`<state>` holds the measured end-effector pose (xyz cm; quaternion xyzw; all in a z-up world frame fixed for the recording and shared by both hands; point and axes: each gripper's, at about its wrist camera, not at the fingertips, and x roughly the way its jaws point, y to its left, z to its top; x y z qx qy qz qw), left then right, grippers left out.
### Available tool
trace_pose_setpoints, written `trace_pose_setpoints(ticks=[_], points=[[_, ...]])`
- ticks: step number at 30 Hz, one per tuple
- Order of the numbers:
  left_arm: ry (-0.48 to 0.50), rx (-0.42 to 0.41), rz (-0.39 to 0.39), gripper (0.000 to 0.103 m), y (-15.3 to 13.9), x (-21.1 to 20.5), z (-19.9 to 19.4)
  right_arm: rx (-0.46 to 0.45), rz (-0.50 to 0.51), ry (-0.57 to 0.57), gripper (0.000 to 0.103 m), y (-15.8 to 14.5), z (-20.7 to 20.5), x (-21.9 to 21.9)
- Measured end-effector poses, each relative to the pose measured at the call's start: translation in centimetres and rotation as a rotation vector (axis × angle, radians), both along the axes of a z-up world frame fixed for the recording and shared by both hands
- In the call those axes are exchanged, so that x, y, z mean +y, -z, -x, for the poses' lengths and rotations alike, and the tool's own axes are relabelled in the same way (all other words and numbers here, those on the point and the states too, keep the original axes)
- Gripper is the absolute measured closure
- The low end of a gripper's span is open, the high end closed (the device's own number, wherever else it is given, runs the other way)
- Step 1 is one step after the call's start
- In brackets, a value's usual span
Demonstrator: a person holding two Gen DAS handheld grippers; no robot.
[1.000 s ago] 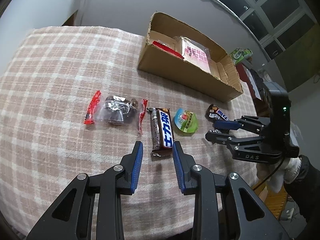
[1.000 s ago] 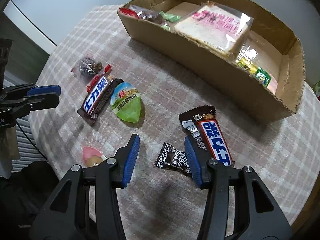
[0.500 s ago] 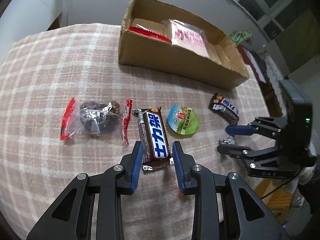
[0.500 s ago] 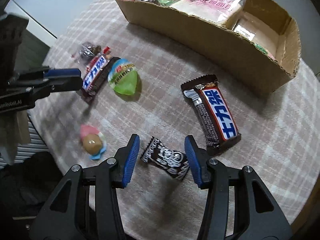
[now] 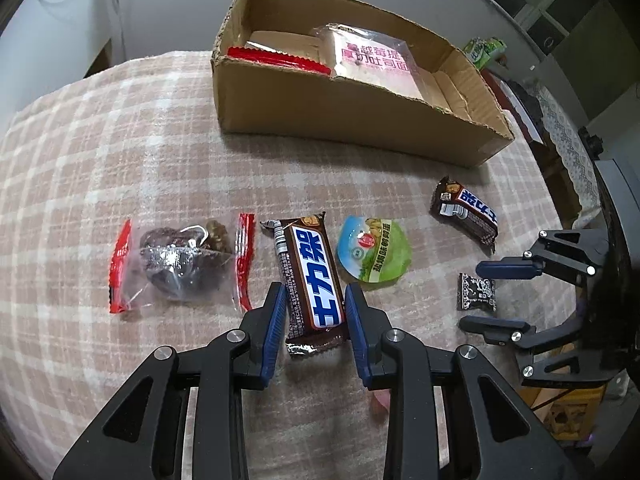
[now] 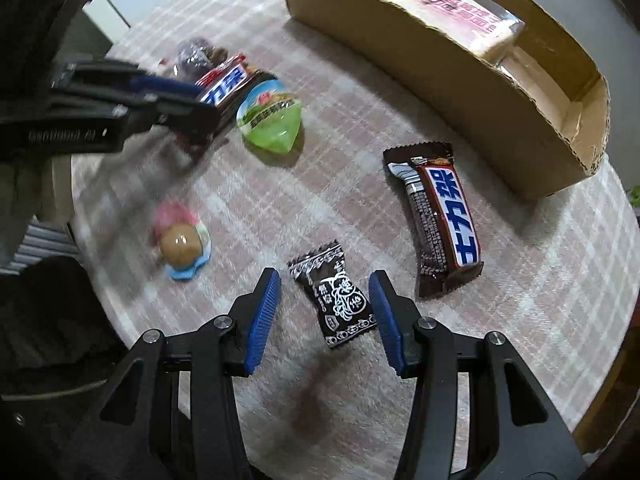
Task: Organize snacks
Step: 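Close the left gripper on the chocolate bar while the right grasps the black-wrapped candy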
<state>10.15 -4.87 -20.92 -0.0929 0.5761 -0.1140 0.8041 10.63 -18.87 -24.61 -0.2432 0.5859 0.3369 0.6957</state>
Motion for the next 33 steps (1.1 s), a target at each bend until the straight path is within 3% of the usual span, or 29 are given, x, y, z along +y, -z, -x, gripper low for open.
trace_pose_setpoints(ticks=[6, 15, 18, 27, 33], points=[[-0.001, -0.007, 0.001, 0.074, 0.1, 0.3, -0.1, -0.044, 0.033, 0.025, 0.077, -0.1, 0.0, -0.1], [0.0, -0.021, 0.02, 0.077, -0.2, 1.0, 0.5, -0.075, 0.039, 0.08, 0.077, 0.0, 0.9, -0.6], [-0.008, -0.022, -0.01, 0.069, -0.5, 1.0, 0.3, -0.082, 0.04, 0.09, 0.077, 0.1, 1.0, -0.4], [0.046, -0.03, -0.076, 0.069, 0.3, -0.2, -1.6, -0.088, 0.05, 0.096, 0.077, 0.2, 0.8, 0.1], [0.059, -0.036, -0.065, 0.076, 0.4, 0.0, -0.9, -0.094, 0.047, 0.111, 0.077, 0.3, 0.5, 0.1]])
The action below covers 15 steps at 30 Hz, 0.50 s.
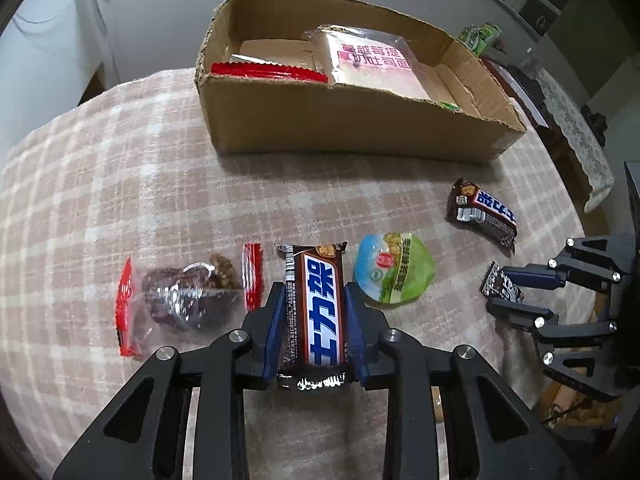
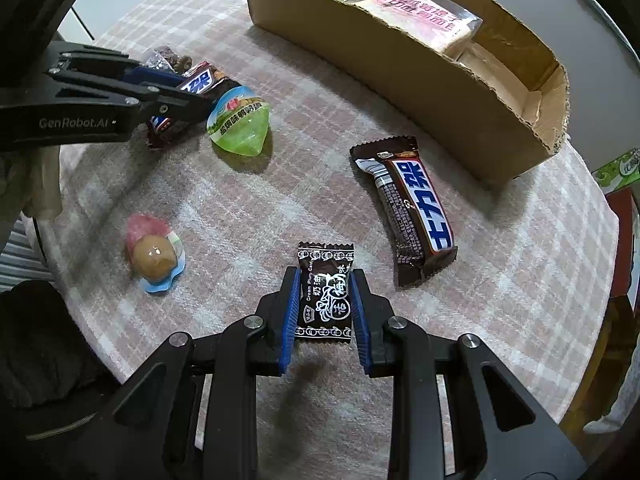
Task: Organize snacks
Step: 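Close the left gripper on the chocolate bar while the right grasps the black-wrapped candy, then carry the chocolate bar and black candy into the box and open both grippers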
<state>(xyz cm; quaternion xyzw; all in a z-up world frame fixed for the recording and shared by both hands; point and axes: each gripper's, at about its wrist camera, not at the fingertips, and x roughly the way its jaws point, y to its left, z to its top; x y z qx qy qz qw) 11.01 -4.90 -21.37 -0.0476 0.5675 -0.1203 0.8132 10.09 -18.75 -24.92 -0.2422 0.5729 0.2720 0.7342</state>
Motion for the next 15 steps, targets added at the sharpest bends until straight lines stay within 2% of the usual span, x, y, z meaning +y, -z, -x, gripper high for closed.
trace_pose_setpoints(ticks=[10, 15], points=[[-0.037, -0.015, 0.054, 0.076, -1.1, 1.9, 2.0, 0.011, -0.078, 0.083, 0.078, -1.2, -0.8, -1.9], [-0.052, -0.035, 0.09, 0.076, -2.4, 2.4, 2.5, -0.01, -0.115, 0.121, 0.078, -2.8, -1.0, -3.0]])
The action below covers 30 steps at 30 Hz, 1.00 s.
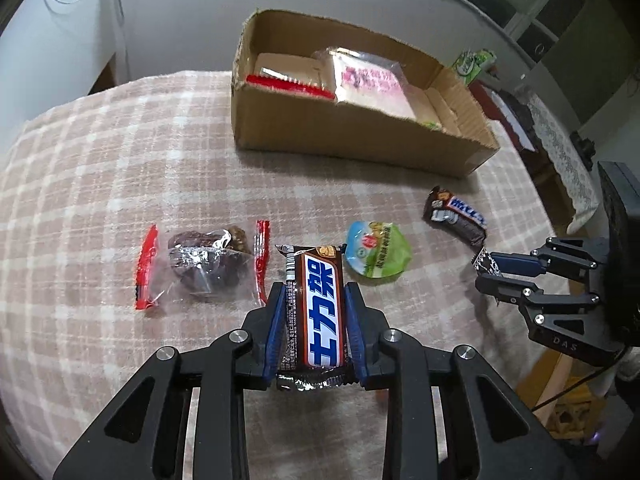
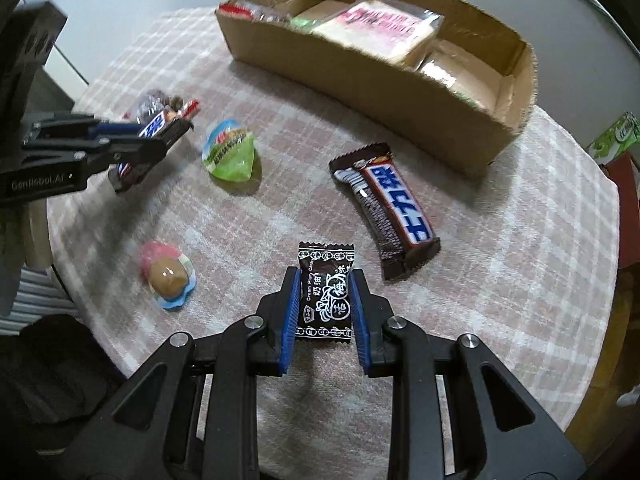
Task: Organize snacks
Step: 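Carry the chocolate bar and black candy into the box and open both grippers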
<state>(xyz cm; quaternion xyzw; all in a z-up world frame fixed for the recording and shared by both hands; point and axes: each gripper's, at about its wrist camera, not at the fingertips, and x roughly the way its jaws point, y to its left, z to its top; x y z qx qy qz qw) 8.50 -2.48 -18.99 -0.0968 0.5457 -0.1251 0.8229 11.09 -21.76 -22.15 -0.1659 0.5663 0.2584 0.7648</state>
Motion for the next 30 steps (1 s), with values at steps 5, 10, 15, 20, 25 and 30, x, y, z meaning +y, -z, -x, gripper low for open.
trace_pose_setpoints(ticks=[5, 10, 15, 20, 25, 30], points=[[-0.003, -0.045, 0.013, 0.076, -1.9, -0.1, -0.3, -0.04, -0.036, 0.047, 0.078, -2.3, -0.6, -1.2], [-0.006, -0.107, 0.014, 0.076, -4.2, 0.0, -1.4, -0.108, -0.067, 0.1, 0.078, -5.6, -1.6, -2.0], [-0.006, -0.162, 0.009, 0.076, -6.1, 0.0, -3.5, -0.171, -0.094, 0.148, 0.078, -8.3, -3.6, -2.0], [-0.01, -0.202, -0.002, 0.076, -7.4, 0.1, -5.8, -0.214, -0.11, 0.178, 0.078, -9.7, -5.8, -1.7], [-0.014, -0.204, -0.005, 0.076, -7.4, 0.0, -7.8, -0.233, -0.108, 0.194, 0.078, -10.2, -7.7, -1.5], [-0.013, -0.197, -0.006, 0.076, -7.2, -0.2, -9.2, -0.228, -0.107, 0.217, 0.078, -9.9, -9.5, -1.5]])
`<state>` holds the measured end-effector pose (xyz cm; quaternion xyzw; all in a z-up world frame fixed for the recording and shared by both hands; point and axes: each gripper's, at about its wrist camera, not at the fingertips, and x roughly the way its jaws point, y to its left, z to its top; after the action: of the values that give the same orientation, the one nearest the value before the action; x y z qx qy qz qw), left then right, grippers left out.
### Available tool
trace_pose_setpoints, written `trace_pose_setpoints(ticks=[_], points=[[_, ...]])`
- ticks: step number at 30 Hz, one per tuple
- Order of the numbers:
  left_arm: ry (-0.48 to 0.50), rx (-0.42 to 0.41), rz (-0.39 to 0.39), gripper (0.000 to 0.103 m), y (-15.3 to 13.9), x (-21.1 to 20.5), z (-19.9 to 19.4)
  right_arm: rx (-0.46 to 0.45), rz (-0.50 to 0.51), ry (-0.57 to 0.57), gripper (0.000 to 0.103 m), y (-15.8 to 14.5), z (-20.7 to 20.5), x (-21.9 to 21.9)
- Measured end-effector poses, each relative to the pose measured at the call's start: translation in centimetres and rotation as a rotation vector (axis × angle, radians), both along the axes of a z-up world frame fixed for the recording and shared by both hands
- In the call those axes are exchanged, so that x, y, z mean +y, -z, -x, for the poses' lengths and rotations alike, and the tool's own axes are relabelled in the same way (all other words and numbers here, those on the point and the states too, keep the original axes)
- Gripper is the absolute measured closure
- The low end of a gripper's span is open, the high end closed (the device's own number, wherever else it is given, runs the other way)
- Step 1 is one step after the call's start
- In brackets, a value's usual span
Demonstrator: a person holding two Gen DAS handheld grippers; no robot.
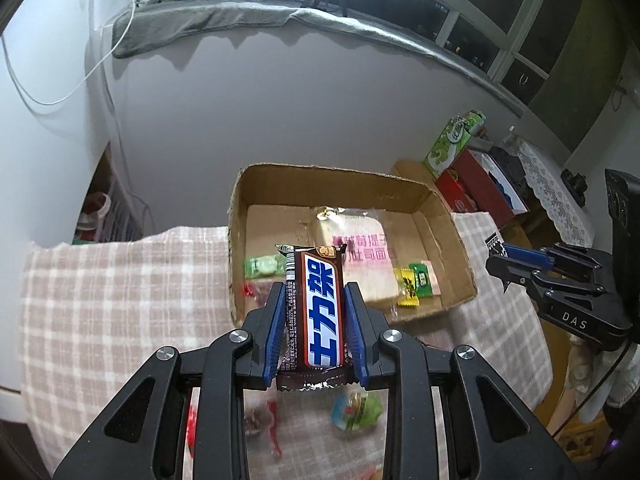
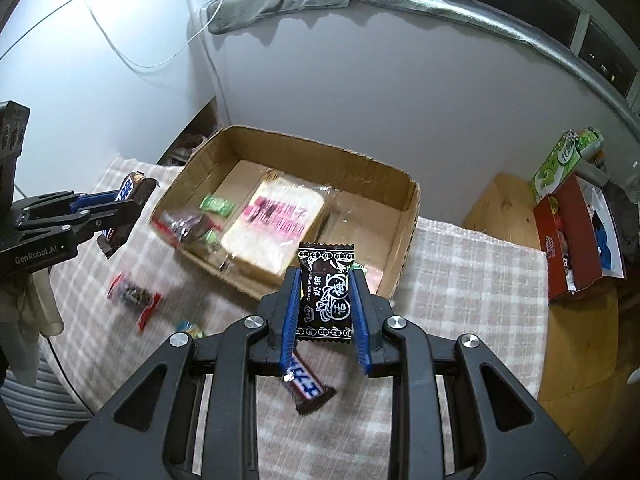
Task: Organize snacks
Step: 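Carry the chocolate bar and black candy into the box and open both grippers, then withdraw both grippers from the box back over the remaining snacks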
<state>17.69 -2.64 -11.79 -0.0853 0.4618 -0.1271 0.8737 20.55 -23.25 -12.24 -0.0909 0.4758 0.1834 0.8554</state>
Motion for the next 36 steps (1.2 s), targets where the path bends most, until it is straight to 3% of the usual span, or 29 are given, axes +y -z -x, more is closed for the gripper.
trace_pose_setpoints(ticks=[19, 20, 22, 24, 36], points=[[-0.009, 0.055, -0.005, 0.075, 1.8, -1.1, -3.4, 0.056, 0.006, 0.027, 0.076, 2.5, -3.9, 0.0], [-0.013, 0.056, -0.007, 0.07, 1.8, -1.1, -3.5, 0.055, 0.011, 0.023, 0.073, 2.5, -3.9, 0.1], [-0.014, 0.052, -0.008, 0.064, 1.7, -1.0, -3.5, 0.04, 0.018, 0.021, 0.034, 2.5, -3.8, 0.3], [-0.014, 0.048, -0.011, 0.064, 1.6, -0.9, -3.5, 0.008, 0.009, 0.024, 0.024, 2.0, -3.6, 0.2], [-0.029, 0.036, 0.012, 0.064, 1.1, 0.4, -2.6, 0.008, 0.01, 0.022, 0.024, 1.9, -3.2, 0.3]])
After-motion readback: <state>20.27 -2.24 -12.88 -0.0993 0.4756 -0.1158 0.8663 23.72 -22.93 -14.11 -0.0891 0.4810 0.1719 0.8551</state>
